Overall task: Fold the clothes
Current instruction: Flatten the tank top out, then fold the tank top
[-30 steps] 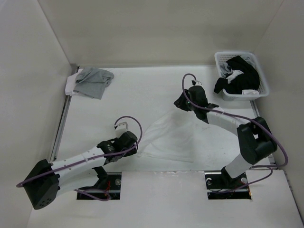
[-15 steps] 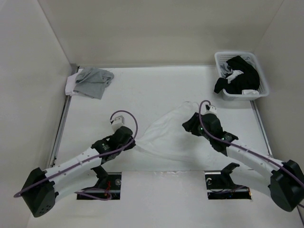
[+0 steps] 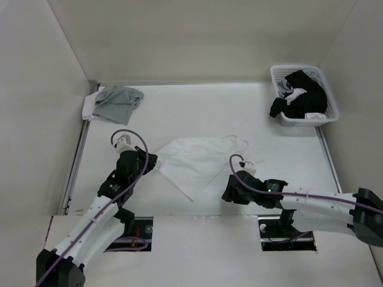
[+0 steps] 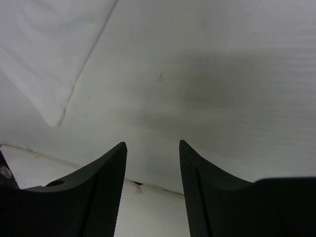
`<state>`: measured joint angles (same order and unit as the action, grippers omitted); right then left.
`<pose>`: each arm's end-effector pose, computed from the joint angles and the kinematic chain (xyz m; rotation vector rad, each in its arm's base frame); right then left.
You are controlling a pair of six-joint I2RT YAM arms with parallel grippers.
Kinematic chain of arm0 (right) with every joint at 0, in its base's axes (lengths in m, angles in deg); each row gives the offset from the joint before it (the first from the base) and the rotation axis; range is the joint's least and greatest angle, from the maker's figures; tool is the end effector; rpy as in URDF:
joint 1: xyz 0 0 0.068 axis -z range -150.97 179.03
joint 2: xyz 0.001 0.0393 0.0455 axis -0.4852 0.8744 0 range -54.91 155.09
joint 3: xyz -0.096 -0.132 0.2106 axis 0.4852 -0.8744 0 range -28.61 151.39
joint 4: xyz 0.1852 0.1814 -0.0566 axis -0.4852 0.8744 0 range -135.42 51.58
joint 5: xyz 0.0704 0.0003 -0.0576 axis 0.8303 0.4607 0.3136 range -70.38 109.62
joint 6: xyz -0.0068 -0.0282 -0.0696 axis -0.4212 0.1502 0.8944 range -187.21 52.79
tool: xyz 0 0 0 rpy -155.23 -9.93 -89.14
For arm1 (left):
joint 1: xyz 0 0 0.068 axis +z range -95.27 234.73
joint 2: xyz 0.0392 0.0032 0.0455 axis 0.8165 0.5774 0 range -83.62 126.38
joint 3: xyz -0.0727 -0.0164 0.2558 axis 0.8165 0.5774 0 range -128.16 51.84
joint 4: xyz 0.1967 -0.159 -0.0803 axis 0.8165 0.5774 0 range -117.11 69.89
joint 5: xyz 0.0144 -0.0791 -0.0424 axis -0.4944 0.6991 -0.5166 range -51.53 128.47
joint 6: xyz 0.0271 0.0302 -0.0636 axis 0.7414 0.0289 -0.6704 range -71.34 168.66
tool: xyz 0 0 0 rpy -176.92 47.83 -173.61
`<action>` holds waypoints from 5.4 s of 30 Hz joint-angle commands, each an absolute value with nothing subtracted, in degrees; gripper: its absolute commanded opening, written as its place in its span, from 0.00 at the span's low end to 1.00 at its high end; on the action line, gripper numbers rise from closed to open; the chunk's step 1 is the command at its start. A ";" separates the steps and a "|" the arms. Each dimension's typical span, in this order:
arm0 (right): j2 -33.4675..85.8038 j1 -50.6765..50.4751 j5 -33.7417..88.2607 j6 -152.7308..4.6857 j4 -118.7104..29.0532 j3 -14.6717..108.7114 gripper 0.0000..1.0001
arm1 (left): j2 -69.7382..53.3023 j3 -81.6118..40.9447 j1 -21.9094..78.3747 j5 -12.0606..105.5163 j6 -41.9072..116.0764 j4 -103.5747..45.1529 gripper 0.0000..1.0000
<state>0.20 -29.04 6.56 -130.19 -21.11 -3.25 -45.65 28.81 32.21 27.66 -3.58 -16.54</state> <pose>0.1174 0.1609 0.1430 0.2063 2.5734 0.5831 0.1860 -0.0643 0.2067 -0.6481 1.9625 -0.6350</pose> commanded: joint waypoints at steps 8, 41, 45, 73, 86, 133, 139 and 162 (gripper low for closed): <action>25.68 -43.61 5.12 -142.09 -39.71 10.23 0.46 | -50.49 31.44 32.45 30.64 -1.17 -17.70 0.03; 34.73 -43.53 -0.95 -155.10 -46.92 6.28 0.29 | -51.02 30.83 32.54 32.05 -0.91 -18.05 0.05; 35.17 -43.09 -0.86 -154.66 -47.18 6.37 0.25 | -50.93 30.65 32.63 32.05 -0.82 -18.05 0.05; -11.94 -43.18 -31.97 -96.77 -13.06 48.80 0.00 | -52.08 -4.49 25.95 14.83 7.35 -27.80 0.03; 6.76 -9.04 3.84 -93.39 -25.90 55.24 0.01 | -40.76 -3.90 27.53 10.18 11.74 -39.30 0.02; -9.79 -16.43 14.44 -121.33 -42.54 -12.34 0.01 | -62.49 43.22 38.00 30.64 -7.48 -15.55 0.03; -21.59 -31.73 6.72 -131.36 -30.41 -13.16 0.01 | -76.94 40.59 33.34 28.72 -12.86 1.44 0.03; 39.63 10.00 26.47 -106.14 -54.12 30.07 0.01 | 4.42 8.96 41.94 16.76 -0.03 -57.07 0.03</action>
<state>35.37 8.67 23.63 -107.89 -49.19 24.33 0.10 14.12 40.65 18.50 -1.36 -47.82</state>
